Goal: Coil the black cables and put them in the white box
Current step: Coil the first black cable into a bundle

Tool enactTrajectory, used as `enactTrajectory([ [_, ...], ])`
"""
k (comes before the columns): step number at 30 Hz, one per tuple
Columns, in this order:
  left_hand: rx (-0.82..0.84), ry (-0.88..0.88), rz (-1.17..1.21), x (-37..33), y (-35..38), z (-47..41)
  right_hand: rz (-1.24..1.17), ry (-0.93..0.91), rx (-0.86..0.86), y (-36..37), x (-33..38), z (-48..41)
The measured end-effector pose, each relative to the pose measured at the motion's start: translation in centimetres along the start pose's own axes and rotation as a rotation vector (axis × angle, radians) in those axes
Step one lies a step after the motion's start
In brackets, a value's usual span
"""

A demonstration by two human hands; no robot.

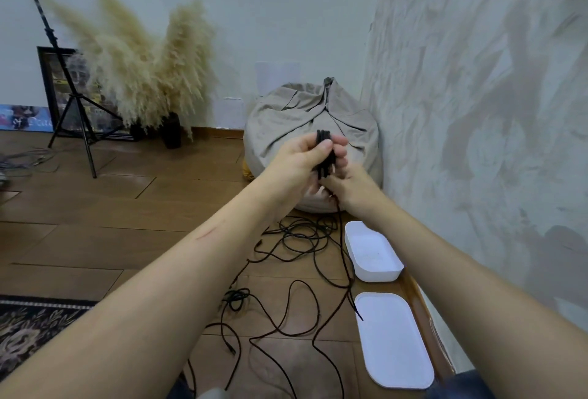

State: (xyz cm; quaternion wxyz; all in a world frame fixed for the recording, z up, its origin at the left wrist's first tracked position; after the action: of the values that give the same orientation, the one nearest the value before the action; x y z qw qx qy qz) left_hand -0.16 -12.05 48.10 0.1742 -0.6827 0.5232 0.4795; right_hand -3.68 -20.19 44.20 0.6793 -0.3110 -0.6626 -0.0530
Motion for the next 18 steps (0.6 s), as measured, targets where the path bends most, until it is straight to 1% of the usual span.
enactTrajectory([
  [2, -0.127, 0.037, -0.073, 0.2, -2.1, -0.3, 0.126, 0.028, 0.118, 2.4, -0.3, 0.3],
  [5, -0.237, 0.105, -0.361, 0.6, -4.7, -0.3, 0.250, 0.014, 0.191, 3.6, 0.3, 0.6],
  [8, -0.228, 0.133, -0.567, 0.9, -5.2, 0.1, 0.264, 0.034, 0.230, 3.3, 0.8, 0.8],
  [11, -0.145, 0.108, -0.761, 1.9, -5.4, 0.4, 0.224, 0.054, 0.221, 1.9, 0.9, 0.7],
  [13, -0.070, 0.055, -0.757, 3.0, -5.3, 0.3, 0.244, 0.050, 0.179, 0.8, 1.0, 0.6],
  [18, 0.034, -0.064, -0.578, 4.6, -3.3, 0.6, 0.225, -0.003, 0.035, -2.1, 1.4, 0.4],
])
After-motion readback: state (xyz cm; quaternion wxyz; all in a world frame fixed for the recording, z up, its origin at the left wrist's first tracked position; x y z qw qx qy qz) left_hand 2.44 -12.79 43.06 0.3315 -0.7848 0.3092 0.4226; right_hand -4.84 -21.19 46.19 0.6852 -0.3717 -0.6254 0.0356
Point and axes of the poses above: each hand's wrist, its own z-axis away from the middle knuckle, its own y-axis out of the palm, x = y × z, the point moved 9 cm from there along -z, towards the middle knuckle, and after that the axes turned 12 degrees about y, right-handed, at the moved point
